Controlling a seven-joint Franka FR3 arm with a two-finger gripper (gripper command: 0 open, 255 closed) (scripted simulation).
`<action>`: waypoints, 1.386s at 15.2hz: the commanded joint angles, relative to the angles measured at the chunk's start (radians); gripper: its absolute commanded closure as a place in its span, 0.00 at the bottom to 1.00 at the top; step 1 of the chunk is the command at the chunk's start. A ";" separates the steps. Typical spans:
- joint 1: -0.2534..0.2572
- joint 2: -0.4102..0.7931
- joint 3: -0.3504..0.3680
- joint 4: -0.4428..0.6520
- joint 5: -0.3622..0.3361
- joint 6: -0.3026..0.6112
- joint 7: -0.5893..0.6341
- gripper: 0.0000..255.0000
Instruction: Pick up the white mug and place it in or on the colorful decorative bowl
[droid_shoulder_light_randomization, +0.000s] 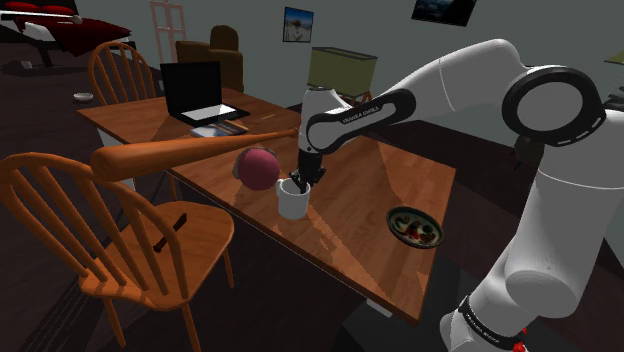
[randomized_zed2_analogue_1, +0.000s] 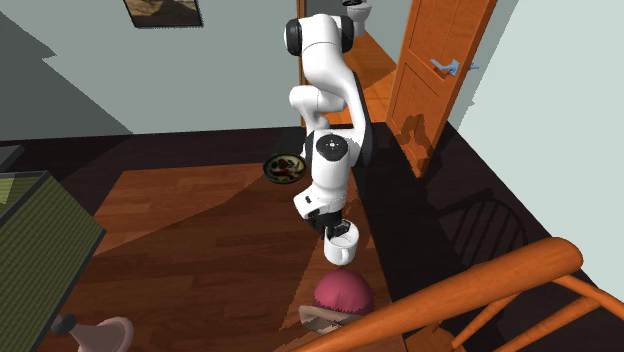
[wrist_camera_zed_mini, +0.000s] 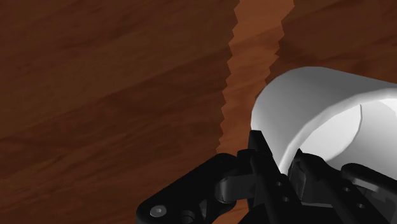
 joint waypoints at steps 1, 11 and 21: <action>0.000 0.000 0.000 0.000 0.000 0.000 0.000 1.00; -0.001 -0.032 0.002 0.028 0.007 -0.060 -0.004 1.00; -0.003 -0.082 0.004 0.101 0.017 -0.182 -0.011 1.00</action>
